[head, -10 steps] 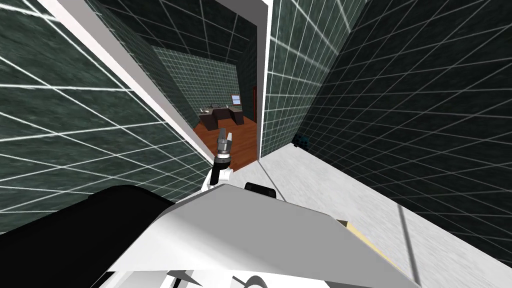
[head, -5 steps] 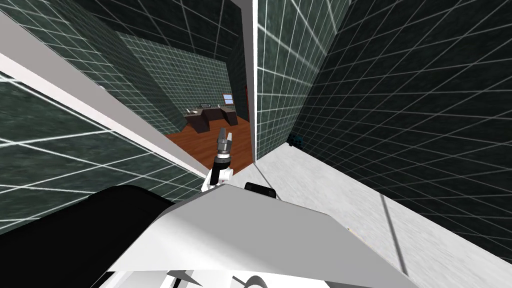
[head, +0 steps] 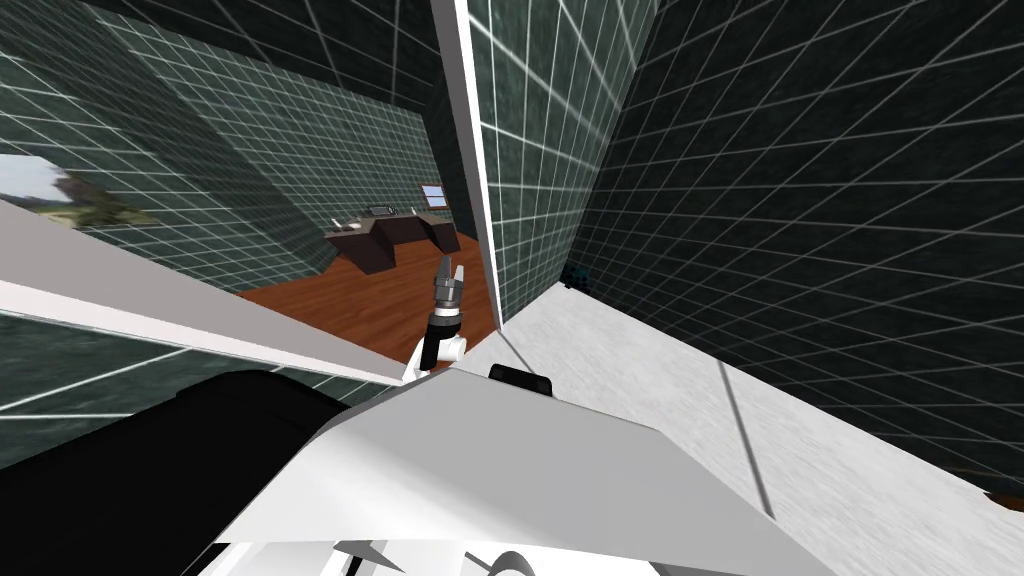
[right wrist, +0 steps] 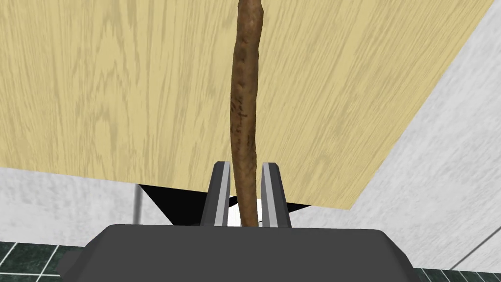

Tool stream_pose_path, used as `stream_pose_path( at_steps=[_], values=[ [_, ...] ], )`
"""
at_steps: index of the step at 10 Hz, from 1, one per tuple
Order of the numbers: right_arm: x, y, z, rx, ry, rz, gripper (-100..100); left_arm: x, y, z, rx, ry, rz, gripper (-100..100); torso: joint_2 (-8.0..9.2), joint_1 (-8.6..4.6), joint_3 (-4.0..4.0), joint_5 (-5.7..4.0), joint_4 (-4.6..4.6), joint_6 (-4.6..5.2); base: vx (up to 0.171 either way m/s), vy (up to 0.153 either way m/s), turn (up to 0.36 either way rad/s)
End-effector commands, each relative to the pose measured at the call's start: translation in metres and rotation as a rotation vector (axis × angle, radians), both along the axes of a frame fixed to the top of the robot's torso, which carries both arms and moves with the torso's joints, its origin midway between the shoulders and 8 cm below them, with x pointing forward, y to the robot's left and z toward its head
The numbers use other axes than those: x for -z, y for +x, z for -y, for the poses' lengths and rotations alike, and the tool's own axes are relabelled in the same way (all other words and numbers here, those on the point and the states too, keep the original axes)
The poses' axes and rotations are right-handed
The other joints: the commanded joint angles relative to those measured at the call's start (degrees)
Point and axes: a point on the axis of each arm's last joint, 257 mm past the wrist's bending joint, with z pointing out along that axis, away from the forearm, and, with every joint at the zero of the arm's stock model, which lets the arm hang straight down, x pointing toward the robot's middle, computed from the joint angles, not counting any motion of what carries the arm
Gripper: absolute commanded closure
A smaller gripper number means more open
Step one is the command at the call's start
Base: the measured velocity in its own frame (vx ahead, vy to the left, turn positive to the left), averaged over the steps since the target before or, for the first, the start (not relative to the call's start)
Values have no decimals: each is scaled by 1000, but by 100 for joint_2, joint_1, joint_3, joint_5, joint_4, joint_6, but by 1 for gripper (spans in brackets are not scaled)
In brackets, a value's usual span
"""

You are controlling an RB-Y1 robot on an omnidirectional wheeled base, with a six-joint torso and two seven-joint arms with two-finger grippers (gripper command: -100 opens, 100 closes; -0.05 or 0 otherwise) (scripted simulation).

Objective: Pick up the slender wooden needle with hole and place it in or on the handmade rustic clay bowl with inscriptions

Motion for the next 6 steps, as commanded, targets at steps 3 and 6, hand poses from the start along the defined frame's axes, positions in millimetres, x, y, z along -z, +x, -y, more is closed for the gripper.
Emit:
stream_pose_path(
  at_steps=[3, 6],
  values=[
    [-13, 23, 27, -18, -20, 18, 100, 0, 0, 0, 0, 0, 0, 0, 20, -13, 11, 0, 3, 8, 63, -77, -167],
    [-34, 64, 60, -40, -53, 50, 100, 0, 0, 0, 0, 0, 0, 0, 24, -4, 13, 2, 4, 10, 69, -91, -232]
  ],
)
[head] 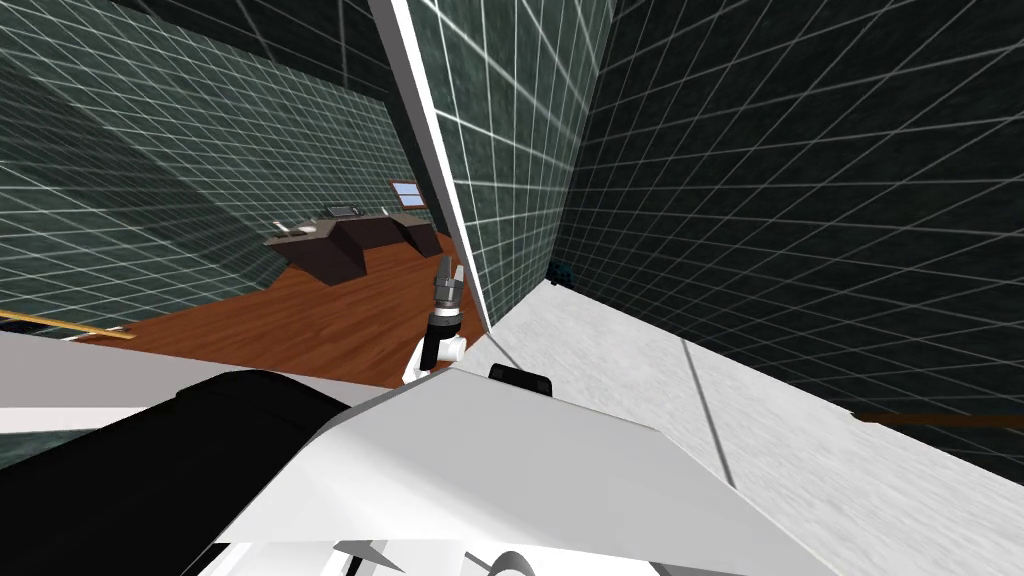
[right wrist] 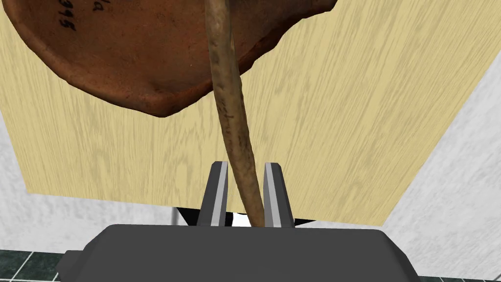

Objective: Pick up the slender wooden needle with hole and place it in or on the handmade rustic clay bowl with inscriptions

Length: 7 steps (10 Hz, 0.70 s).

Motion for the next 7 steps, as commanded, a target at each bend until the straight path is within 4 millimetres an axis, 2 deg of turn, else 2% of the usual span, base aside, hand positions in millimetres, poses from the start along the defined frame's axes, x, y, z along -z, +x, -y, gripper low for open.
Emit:
stream_pose_path(
  at_steps=[1, 3, 6, 7],
  values=[
    [-9, 10, 6, -1, -7, 8, 100, 0, 0, 0, 0, 0, 0, 0, 0, 0, 0, 0, 0, 0, 55, -100, -147],
    [-22, 37, 24, -10, -27, 32, 100, 0, 0, 0, 0, 0, 0, 0, 17, 18, 10, -2, 5, 0, 39, -76, -206],
    [-34, 58, 37, -14, -44, 54, 100, 0, 0, 0, 0, 0, 0, 0, 26, 17, 15, -2, 7, 4, 31, -84, -153],
    [-29, 53, 35, -16, -40, 49, 100, 0, 0, 0, 0, 0, 0, 0, 31, 15, 18, 0, 8, 9, 7, -40, -26]
  ],
)
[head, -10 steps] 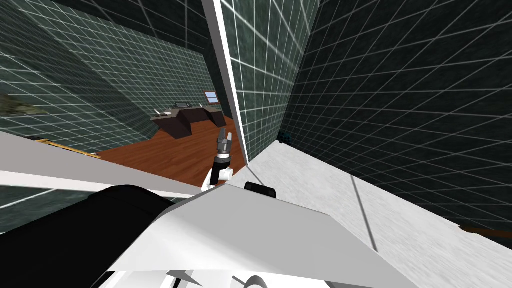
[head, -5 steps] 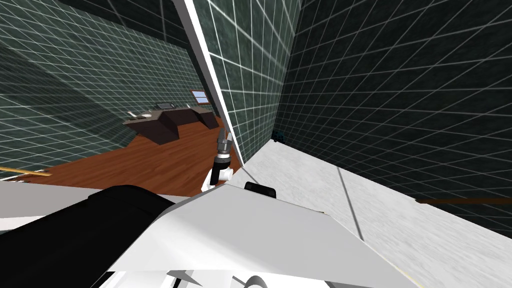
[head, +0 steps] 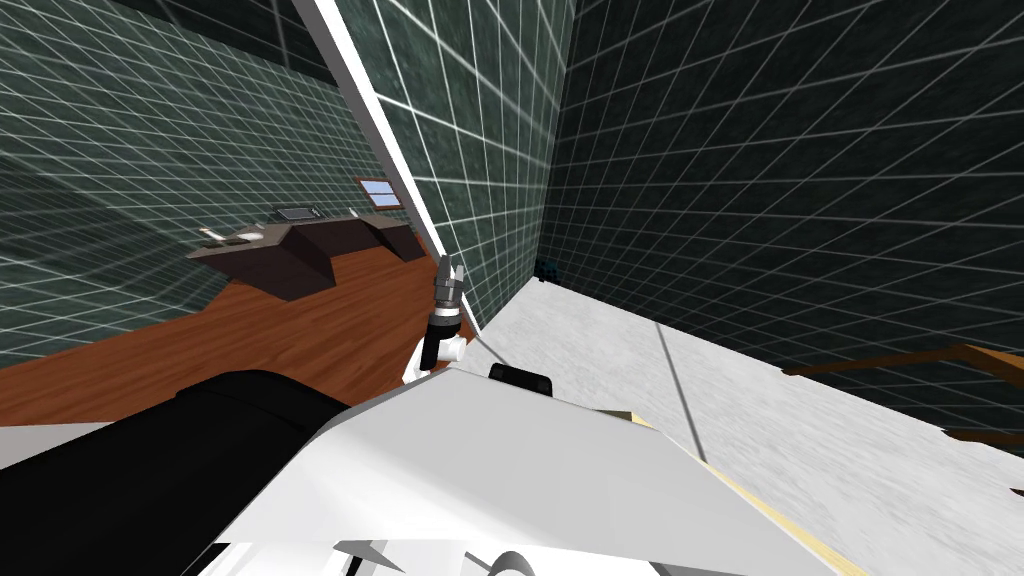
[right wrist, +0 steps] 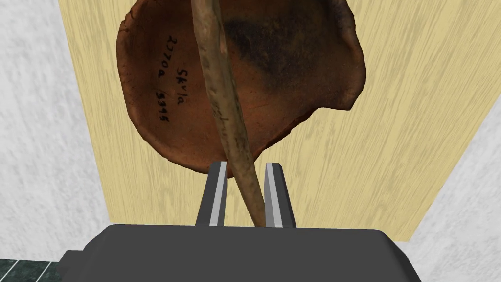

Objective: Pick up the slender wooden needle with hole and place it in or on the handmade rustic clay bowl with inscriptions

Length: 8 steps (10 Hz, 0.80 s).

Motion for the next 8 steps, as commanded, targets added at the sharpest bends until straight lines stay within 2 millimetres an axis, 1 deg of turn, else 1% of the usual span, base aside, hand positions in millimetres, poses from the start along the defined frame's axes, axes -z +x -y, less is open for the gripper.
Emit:
stream_pose_path(
  at_steps=[1, 5, 6, 7, 8],
  values=[
    [0, 0, 0, 0, 0, 0, -100, 0, 0, 0, 0, 0, 0, 0, 0, 0, 0, 0, 0, 0, 2, -8, 8],
    [0, 0, 0, 0, 0, 0, -100, 0, 0, 0, 0, 0, 0, 0, 5, 18, 3, 5, 1, 1, 0, 0, 0],
    [0, 0, 0, 0, 0, 0, 0, 0, 0, 0, 0, 0, 0, 0, 5, 19, 3, 5, 1, 1, 0, 0, 0],
    [-12, 7, 6, -11, -2, 0, -100, 0, 0, 0, 0, 0, 0, 0, 5, 19, 3, 5, 1, 1, 7, 14, -65],
    [-23, 13, 11, -23, -3, 0, -100, 0, 0, 0, 0, 0, 0, 0, 3, 24, 2, 8, 1, 2, 10, 34, -125]
  ],
)
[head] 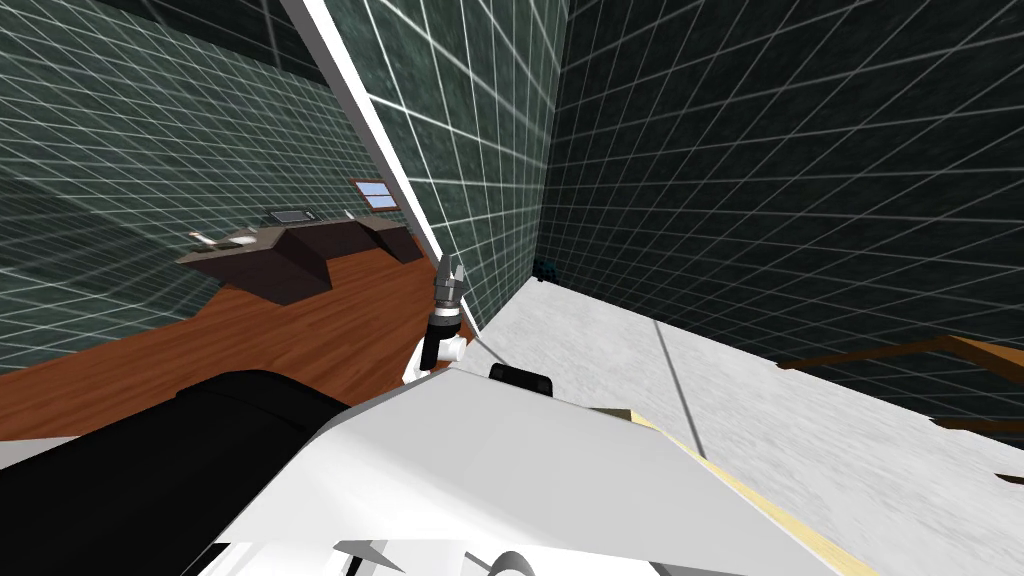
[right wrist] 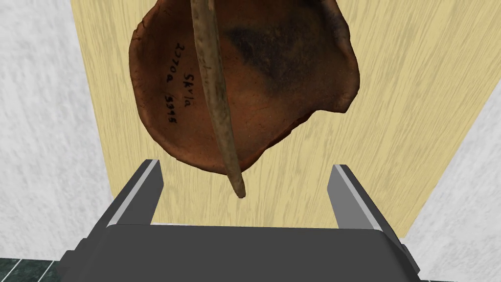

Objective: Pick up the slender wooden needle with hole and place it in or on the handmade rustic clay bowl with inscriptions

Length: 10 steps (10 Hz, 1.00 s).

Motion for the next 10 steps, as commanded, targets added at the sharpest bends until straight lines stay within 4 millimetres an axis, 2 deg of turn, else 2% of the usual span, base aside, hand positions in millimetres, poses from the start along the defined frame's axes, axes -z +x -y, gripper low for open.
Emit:
stream_pose_path(
  at_steps=[1, 4, 5, 6, 10],
  values=[
    [-10, 6, 3, -12, 3, 0, -100, 0, 0, 0, 0, 0, 0, 0, 0, 0, 0, 0, 0, 0, 8, 43, -92],
    [-39, 24, 14, -42, 1, 0, -100, 0, 0, 0, 0, 0, 0, 0, -1, 3, 0, 0, 0, -2, 9, 36, -83],
    [-35, 21, 12, -35, 0, 0, -100, 0, 0, 0, 0, 0, 0, 0, -2, 2, -1, 0, 0, -1, 5, 16, -19],
    [-36, 22, 12, -36, 2, 0, 0, 0, 0, 0, 0, 0, 0, 0, 1, -4, 0, -3, 0, -2, 0, 0, 0],
    [-36, 22, 12, -36, 2, 0, 0, 0, 0, 0, 0, 0, 0, 0, 3, -13, 2, -5, 1, -2, 0, 0, 0]
  ],
)
